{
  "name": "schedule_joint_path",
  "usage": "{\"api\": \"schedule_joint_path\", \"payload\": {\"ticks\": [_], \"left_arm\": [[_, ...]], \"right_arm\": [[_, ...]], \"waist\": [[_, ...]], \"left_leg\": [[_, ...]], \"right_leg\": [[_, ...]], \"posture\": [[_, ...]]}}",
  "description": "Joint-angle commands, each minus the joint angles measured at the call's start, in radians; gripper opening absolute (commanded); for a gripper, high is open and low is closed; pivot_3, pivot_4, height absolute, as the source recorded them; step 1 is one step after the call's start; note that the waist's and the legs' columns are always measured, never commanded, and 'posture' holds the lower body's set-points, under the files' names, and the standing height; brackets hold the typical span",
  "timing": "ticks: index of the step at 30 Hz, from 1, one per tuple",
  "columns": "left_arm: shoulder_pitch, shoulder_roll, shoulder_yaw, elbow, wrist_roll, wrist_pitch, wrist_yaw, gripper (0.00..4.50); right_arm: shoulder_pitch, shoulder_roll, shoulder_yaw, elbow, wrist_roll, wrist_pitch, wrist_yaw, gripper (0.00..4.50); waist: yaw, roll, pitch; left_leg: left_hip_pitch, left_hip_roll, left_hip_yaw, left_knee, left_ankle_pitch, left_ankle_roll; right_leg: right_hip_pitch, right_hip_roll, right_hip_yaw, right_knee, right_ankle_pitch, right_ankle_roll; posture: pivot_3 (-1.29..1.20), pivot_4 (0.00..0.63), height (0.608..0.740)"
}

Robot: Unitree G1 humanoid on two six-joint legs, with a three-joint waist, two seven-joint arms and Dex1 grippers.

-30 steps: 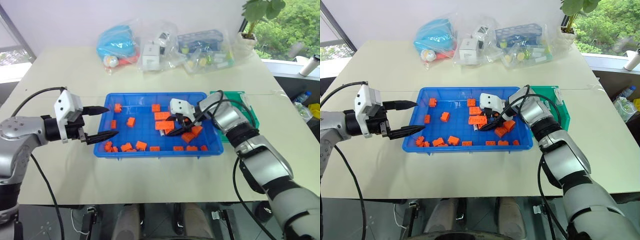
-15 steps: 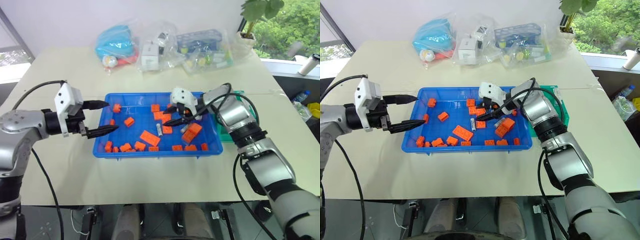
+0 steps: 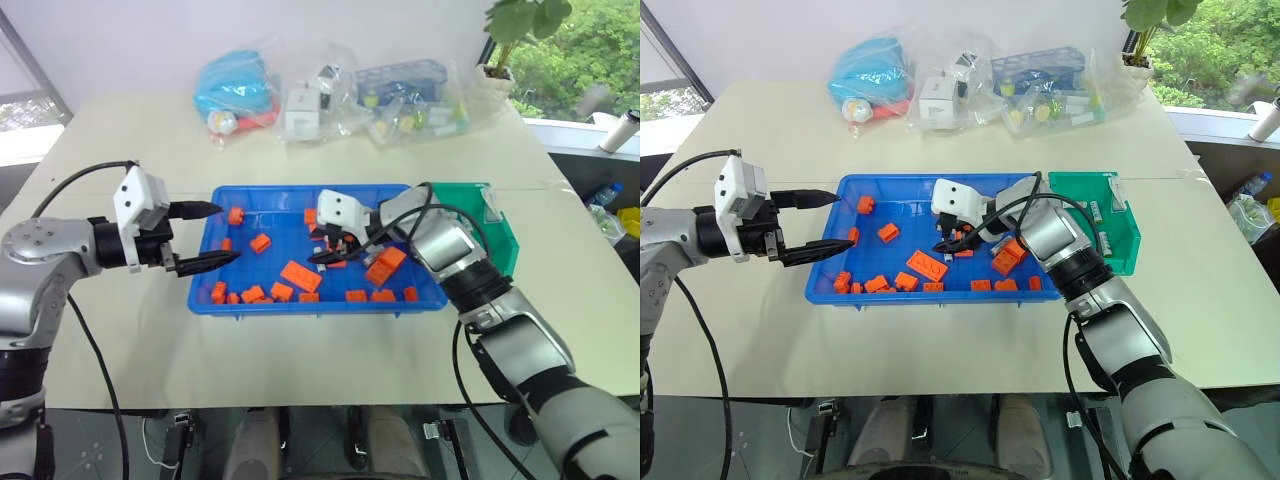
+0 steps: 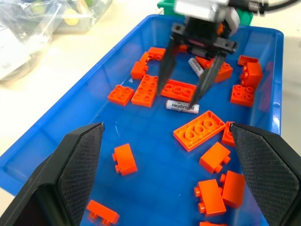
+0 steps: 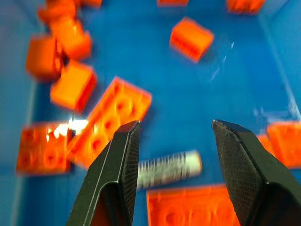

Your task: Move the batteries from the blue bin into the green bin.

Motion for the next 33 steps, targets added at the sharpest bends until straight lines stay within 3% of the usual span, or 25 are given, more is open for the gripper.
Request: {"api": "schedule_joint_path", "payload": {"ticks": [1,4,25,28,31,33], "left_arm": [[-0.008,-0.001,0.005,-0.017,0.003,-0.02,-0.004,4.5],[-0.002,-0.002,0.005,-0.026,0.001,-0.018,-0.003,4.5],[0.011,0.015,0.01,-0.071,-0.01,0.002,-0.026,4.5],[0.004,0.015,0.009,-0.066,-0.008,-0.001,-0.027,4.5],[0.0,0.014,0.007,-0.062,-0.005,-0.003,-0.028,4.5],[-0.001,0.012,0.004,-0.062,-0.004,-0.005,-0.029,4.5]], "right_arm": [[-0.018,-0.001,0.023,0.03,-0.017,-0.074,0.028,3.39],[-0.021,0.001,0.043,0.084,-0.04,-0.133,0.039,4.45],[-0.109,0.061,0.056,0.452,-0.119,-0.384,0.064,4.45],[-0.106,0.055,0.059,0.467,-0.121,-0.396,0.093,3.72],[-0.094,0.046,0.059,0.454,-0.124,-0.397,0.115,2.4],[-0.074,0.037,0.053,0.416,-0.11,-0.368,0.147,2.25]], "waist": [[-0.004,0.0,0.0],[-0.003,0.0,0.0],[-0.001,0.0,0.0],[-0.001,0.0,0.0],[-0.001,0.0,0.0],[-0.001,0.0,0.0]], "left_leg": [[0.0,0.0,0.0,0.0,0.0,0.0],[0.0,0.0,0.0,0.0,0.0,0.0],[0.001,0.0,0.0,0.0,0.0,0.0],[0.001,0.0,0.0,0.0,0.0,0.0],[0.002,0.0,0.0,0.0,0.0,0.0],[0.002,0.0,0.0,0.0,0.0,0.0]], "right_leg": [[0.0,0.0,0.0,0.0,0.0,0.0],[0.0,0.0,0.0,0.0,0.0,0.0],[0.001,0.0,0.0,0.0,0.0,0.0],[0.001,0.0,0.0,0.0,0.0,0.0],[0.001,0.0,0.0,0.0,0.0,0.0],[0.001,0.0,0.0,0.0,0.0,0.0]], "posture": [[0.0,0.15,0.736],[0.0,0.15,0.736],[0.0,0.15,0.736],[0.0,0.15,0.736],[0.0,0.15,0.736],[0.0,0.15,0.736]]}}
